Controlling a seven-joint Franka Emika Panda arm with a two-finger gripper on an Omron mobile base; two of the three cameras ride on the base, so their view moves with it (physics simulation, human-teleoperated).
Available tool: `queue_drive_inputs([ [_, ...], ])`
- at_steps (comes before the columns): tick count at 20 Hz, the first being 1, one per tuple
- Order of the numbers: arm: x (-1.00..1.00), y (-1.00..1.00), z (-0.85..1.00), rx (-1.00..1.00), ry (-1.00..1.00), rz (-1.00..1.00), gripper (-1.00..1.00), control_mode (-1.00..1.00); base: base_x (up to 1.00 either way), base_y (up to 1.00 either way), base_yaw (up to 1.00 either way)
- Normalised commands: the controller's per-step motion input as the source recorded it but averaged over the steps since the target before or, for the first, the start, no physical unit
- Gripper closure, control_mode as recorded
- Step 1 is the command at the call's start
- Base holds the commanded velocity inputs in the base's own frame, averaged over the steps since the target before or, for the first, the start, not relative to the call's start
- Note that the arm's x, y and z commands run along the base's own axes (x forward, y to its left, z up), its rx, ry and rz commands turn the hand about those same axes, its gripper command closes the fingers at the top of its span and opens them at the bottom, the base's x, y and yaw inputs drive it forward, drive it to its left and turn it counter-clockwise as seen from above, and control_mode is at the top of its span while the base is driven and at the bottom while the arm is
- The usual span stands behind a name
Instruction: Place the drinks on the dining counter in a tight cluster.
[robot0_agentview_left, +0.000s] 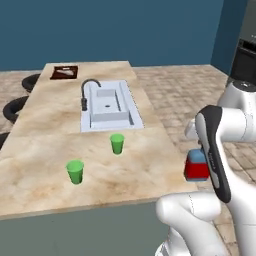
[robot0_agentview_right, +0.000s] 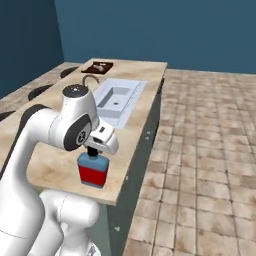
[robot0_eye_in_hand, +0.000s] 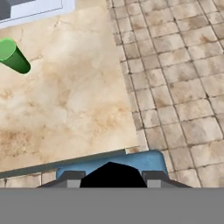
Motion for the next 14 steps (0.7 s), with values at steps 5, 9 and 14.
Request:
queue_drive_inputs([
  [5, 0.00, 0.00, 0.00, 0.00, 0.00, 0.00, 1.00, 1.00, 0.00, 0.97, -0.33],
  [9, 0.00, 0.00, 0.00, 0.00, 0.00, 0.00, 1.00, 1.00, 0.00, 0.88, -0.16],
  [14, 0.00, 0.00, 0.00, 0.00, 0.00, 0.00, 1.00, 1.00, 0.00, 0.27, -0.01],
])
